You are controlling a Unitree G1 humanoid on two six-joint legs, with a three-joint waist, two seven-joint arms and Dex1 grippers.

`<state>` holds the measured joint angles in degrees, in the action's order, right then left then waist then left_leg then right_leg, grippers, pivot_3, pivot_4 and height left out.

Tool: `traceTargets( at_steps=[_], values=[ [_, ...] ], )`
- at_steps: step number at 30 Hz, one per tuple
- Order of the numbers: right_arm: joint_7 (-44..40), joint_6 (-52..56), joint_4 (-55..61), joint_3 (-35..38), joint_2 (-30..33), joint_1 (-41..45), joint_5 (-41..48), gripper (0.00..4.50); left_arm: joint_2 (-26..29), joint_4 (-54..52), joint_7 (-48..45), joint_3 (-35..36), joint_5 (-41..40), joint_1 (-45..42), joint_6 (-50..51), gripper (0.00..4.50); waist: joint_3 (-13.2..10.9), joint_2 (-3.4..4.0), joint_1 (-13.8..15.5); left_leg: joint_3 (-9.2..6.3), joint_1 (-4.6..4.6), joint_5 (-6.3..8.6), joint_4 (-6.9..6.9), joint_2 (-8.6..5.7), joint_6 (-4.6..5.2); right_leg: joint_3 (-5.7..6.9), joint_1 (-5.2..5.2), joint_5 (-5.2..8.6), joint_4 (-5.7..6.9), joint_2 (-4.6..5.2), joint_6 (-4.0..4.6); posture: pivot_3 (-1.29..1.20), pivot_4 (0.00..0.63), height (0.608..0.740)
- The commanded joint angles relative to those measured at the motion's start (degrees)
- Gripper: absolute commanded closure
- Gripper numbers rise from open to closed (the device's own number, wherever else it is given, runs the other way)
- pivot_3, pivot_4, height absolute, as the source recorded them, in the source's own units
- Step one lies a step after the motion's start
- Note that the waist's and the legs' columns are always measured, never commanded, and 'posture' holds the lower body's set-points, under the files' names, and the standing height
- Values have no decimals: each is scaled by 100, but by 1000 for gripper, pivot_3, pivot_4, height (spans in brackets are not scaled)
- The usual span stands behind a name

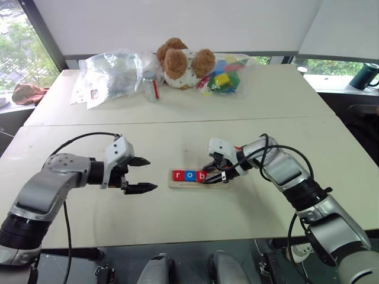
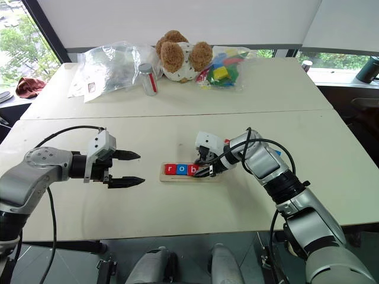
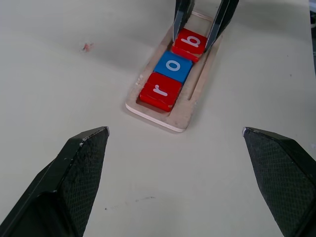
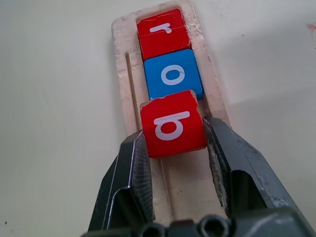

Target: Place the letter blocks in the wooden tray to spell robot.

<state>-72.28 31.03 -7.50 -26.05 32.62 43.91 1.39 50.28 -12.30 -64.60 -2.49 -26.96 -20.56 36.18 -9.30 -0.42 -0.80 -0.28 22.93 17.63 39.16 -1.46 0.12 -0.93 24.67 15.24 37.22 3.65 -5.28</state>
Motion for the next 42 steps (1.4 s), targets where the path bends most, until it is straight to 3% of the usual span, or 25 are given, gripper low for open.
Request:
traceTargets(
  at_steps=[1, 4, 14, 18, 21, 24, 26, 31, 42],
  values=[
    [25, -49, 223, 64, -27, 42, 29, 1458, -14, -140, 5, 99, -73, -79, 2, 0, 0, 0, -1, 0, 0, 0, 0, 0, 0, 0, 0, 0, 0, 0, 0, 0, 150, 740],
    [41, -45, 240, 80, -29, 54, 35, 69, -27, -134, -3, 101, -70, -84, 5, 0, 0, 0, 1, 0, 0, 0, 0, 0, 0, 0, 0, 0, 0, 0, 0, 0, 150, 740],
    [198, 171, 508, 545, 256, 128, 194, 69, -25, -210, 21, 164, -103, -27, 39, 0, 0, 0, 10, 0, 0, 1, 0, 0, 2, 0, 0, 0, 0, 0, 0, 0, 150, 740],
    [1168, 1079, 264, 1540, 346, 187, 325, 69, -95, -442, 98, 326, -270, 31, 104, 0, 0, 0, 18, 0, 2, 1, 1, -1, 2, -1, -1, 0, -1, 3, 0, 0, 150, 740],
    [2213, 1841, 754, 2244, 207, -273, 232, 69, -197, -658, 229, 421, -475, -16, 259, 0, 2, -3, 28, -6, 3, -1, -1, 0, -3, 0, -1, 0, -1, 5, 0, 0, 150, 740],
    [3595, 2859, 1573, 2970, -495, -718, 44, 69, -234, -708, 280, 385, -539, -113, 341, 0, 4, -4, 5, -11, 4, -4, -8, 2, -10, 0, 2, 0, 0, 4, 0, 0, 150, 740],
    [4455, 3533, 2235, 3341, -1280, -1001, -76, 69, -286, -559, 251, 264, -496, -216, 294, 0, 4, -3, -26, -3, 13, -8, -8, 1, -16, -9, 18, 0, 6, 2, 0, 0, 150, 740],
    [5824, 4118, 2902, 3610, -2552, -1445, -376, 69, -360, -115, 28, -51, -261, -466, 41, 0, 5, -1, -16, 0, 21, -24, -3, 0, -39, -15, 45, 0, 52, -5, 0, 0, 150, 740],
    [6789, 3323, 1678, 3577, -3074, -1165, -274, 69, -469, 122, -35, -162, -20, -569, -138, 0, 6, -2, -46, 0, 18, -25, -2, -3, -39, -11, 46, 0, 68, -11, 0, 0, 150, 740]
  ],
)
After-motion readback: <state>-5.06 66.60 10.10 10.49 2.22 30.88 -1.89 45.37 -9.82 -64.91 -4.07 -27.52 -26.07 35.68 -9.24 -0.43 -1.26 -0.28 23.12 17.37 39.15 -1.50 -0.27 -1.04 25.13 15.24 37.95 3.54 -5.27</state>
